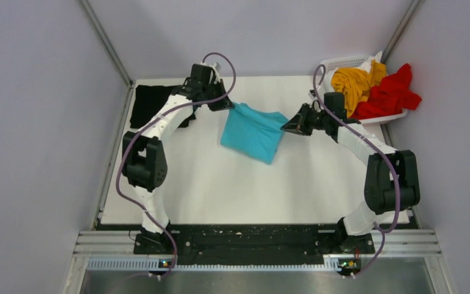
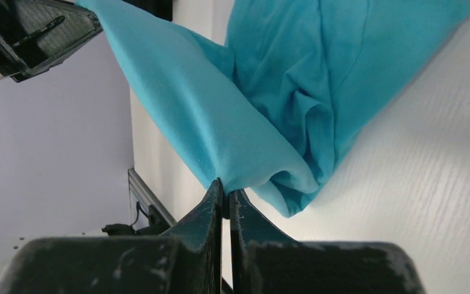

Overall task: Fold and stack the t-shirts
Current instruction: Fold the long partially folded tshirt into a neat square

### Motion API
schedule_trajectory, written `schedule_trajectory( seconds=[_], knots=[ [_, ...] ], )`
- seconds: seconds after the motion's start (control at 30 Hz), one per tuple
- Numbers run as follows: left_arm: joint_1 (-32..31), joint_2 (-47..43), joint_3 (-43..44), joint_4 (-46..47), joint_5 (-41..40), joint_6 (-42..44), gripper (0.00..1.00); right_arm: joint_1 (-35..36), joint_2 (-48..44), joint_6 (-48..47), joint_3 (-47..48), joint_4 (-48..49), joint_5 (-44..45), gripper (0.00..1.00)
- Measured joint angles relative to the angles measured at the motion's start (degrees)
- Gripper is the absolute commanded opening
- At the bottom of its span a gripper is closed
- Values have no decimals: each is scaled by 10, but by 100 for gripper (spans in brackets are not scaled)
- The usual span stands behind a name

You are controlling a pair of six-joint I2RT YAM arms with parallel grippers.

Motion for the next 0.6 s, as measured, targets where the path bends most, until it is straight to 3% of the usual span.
schedule_trajectory(
  seconds=[0.6],
  knots=[
    [16, 252, 247, -15, 5, 11, 0, -36, 224, 28, 152, 65, 28, 0]
  ],
)
